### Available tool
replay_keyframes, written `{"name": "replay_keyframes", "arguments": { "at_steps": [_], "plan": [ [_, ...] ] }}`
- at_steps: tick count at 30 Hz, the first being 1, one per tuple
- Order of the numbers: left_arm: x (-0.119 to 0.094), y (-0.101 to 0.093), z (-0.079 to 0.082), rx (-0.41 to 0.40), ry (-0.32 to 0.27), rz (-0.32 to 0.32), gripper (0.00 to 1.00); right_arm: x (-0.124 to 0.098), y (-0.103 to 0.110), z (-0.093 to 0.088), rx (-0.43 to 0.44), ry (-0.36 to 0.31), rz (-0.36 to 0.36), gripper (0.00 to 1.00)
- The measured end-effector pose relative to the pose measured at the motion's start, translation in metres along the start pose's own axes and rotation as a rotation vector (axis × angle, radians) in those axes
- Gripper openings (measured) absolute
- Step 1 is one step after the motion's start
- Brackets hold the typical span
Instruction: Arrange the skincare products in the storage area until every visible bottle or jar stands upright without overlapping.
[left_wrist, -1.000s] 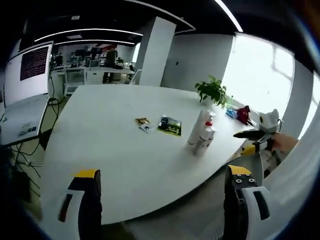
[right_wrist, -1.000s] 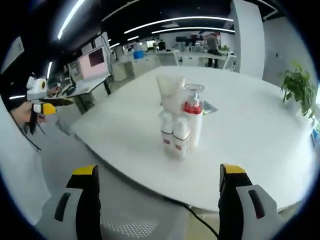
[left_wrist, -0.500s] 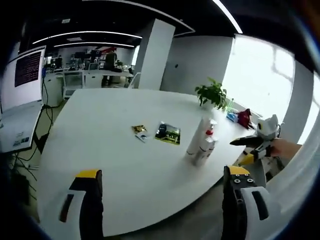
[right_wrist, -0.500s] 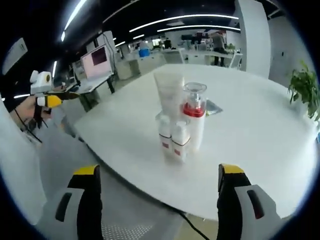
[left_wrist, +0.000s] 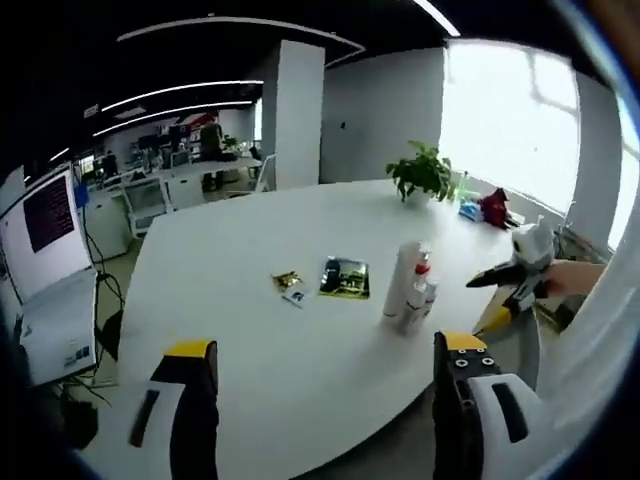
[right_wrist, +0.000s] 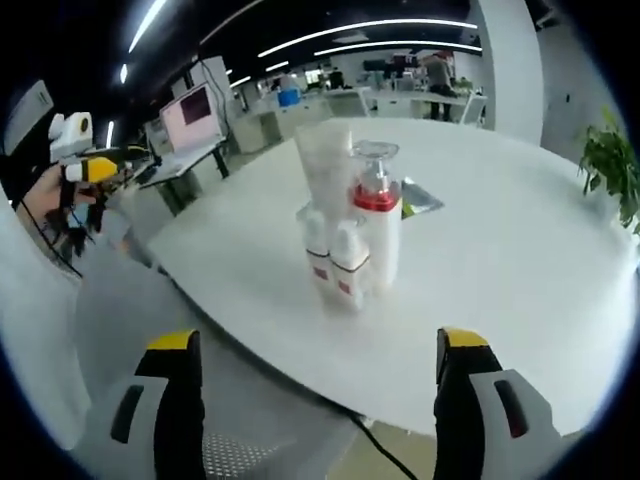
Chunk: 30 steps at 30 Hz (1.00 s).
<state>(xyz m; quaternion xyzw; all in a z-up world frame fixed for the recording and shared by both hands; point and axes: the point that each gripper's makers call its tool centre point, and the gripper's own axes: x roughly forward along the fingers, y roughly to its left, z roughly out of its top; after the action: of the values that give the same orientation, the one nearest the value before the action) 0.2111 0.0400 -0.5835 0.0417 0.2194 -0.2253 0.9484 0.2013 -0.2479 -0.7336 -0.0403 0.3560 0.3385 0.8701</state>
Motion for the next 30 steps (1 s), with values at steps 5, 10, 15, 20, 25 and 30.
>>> {"name": "replay_keyframes", "arguments": {
  "at_steps": [5, 10, 15, 20, 25, 30],
  "plan": [
    [0.011, 0.000, -0.003, -0.002, 0.023, -0.014, 0.82, 0.001, 0.004, -0.003, 0.002, 0.008, 0.014, 0.97],
    [0.022, -0.005, -0.016, -0.010, 0.095, -0.030, 0.77, -0.002, 0.002, -0.010, 0.009, 0.016, 0.014, 0.97],
    [0.037, -0.006, -0.018, -0.005, 0.129, -0.047, 0.73, -0.007, -0.007, -0.017, 0.044, 0.018, 0.008, 0.97],
    [0.063, -0.004, -0.009, -0.001, 0.103, -0.070, 0.70, -0.013, -0.015, -0.019, 0.066, 0.013, 0.003, 0.97],
    [0.096, -0.015, -0.006, 0.017, 0.132, -0.100, 0.66, -0.016, -0.026, -0.022, 0.064, 0.023, -0.010, 0.97],
    [0.129, -0.027, -0.011, 0.025, 0.186, -0.142, 0.64, -0.017, -0.035, -0.020, 0.095, 0.011, -0.021, 0.96]
  ]
}}
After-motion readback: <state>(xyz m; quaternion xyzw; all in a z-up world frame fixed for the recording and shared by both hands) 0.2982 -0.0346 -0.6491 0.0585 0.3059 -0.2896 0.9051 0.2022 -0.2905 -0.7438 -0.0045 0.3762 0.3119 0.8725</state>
